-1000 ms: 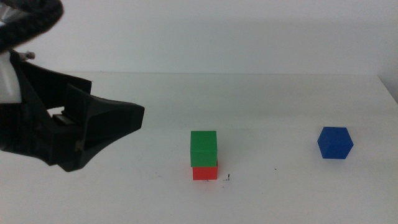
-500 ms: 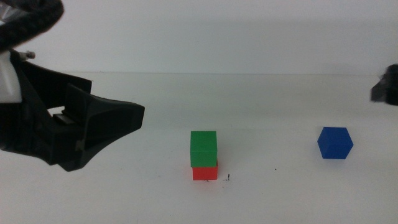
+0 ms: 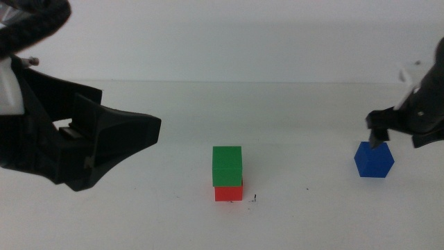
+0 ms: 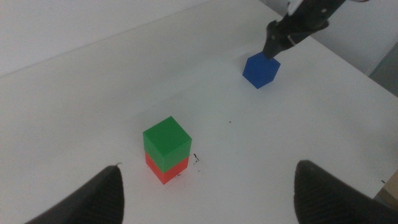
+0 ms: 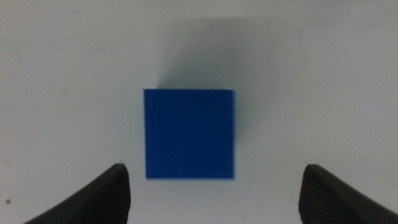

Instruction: Stack red cubes first, then green, then blue cubes in a specific spot.

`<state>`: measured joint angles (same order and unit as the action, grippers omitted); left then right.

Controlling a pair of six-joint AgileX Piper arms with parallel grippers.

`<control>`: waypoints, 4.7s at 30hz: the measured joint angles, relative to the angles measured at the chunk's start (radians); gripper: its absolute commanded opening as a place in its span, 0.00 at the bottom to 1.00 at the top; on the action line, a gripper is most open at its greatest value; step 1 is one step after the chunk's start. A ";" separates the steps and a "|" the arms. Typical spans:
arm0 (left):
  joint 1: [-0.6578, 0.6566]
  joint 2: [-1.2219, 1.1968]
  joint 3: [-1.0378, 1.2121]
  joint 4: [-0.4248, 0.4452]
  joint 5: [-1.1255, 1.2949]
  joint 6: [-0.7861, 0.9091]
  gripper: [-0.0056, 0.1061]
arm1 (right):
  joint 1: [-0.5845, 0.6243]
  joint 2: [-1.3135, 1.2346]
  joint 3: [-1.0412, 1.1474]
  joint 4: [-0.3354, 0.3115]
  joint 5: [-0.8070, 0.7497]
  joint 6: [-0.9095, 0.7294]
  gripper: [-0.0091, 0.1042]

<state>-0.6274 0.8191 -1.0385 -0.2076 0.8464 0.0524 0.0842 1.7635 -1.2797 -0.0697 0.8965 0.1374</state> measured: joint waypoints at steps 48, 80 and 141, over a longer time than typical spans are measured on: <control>0.000 0.000 0.000 0.007 -0.005 0.002 0.89 | 0.752 0.087 -0.487 -0.256 0.314 0.714 0.24; 0.000 -0.002 0.000 0.007 -0.011 0.002 0.89 | 0.782 0.148 -0.567 -0.276 0.310 0.712 0.90; 0.681 -0.814 0.945 0.092 -0.450 0.003 0.89 | -0.087 -1.754 1.238 0.184 -0.604 -0.203 0.90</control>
<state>0.0531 0.0046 -0.0937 -0.1159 0.3964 0.0558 -0.0033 0.0093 -0.0419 0.1142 0.2928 -0.0654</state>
